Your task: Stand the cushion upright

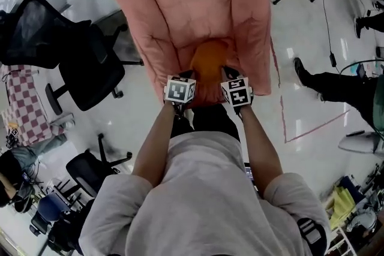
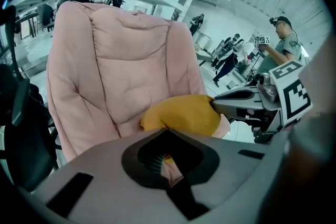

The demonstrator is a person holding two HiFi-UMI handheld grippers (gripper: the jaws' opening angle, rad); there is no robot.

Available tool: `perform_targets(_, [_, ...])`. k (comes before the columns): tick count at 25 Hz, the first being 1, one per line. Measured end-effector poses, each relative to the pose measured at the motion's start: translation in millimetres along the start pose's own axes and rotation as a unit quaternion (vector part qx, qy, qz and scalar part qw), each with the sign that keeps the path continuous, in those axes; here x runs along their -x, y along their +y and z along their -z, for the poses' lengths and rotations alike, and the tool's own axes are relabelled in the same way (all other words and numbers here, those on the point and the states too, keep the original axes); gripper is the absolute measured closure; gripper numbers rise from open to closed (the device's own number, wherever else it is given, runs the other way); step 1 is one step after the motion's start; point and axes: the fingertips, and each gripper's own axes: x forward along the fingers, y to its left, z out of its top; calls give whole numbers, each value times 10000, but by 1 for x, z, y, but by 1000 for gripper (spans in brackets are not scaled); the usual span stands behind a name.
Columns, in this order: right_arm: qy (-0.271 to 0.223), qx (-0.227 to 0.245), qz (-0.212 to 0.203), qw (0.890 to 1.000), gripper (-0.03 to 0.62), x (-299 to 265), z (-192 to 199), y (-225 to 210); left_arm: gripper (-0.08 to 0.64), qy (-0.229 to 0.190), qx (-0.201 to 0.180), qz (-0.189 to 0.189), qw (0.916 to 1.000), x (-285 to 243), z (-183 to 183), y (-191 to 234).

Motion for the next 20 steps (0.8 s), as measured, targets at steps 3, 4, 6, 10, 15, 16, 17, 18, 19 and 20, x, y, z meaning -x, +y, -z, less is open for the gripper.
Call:
perform_targets(3, [-35,106,-97,9999,577,-7,-4,0,543,-88,87,-127,9998,-5,-4,6])
perform_targets(4, [-52,145,-136,9998,577,-9,-6,-1,543,-120,114,-176,9997,-7,-6,7])
perform_targets(6, [-73,212,-211,9995,577,-11,-11,-4,543,-176,160,-265,9994,-8,-12,8])
perform_targets(10, [-85,413,-376,9984,577,-17,-22,-5,543,-297,327,-388,9983,-10,-23,16])
perform_targets(15, [-121,690,-456,9965,577,-24,-35,-10,543,-476,493,-454,9966,-13,-37,23])
perform_targets(16, [-126,719,-466,9962,577,-26,-37,-12,543,-515,515,-461,9963,-14,-41,23])
perform_targets(17, [-132,747,-474,9960,577,-27,-40,-15,543,-552,531,-470,9960,-15,-45,24])
perform_targets(18, [-136,773,-481,9958,577,-29,-43,-17,543,-585,543,-480,9957,-16,-49,25])
perform_targets(19, [-139,797,-486,9955,577,-31,-46,-19,543,-615,552,-489,9954,-17,-53,26])
perform_targets(20, [-142,815,-487,9954,577,-33,-49,-21,543,-644,554,-499,9951,-18,-57,28])
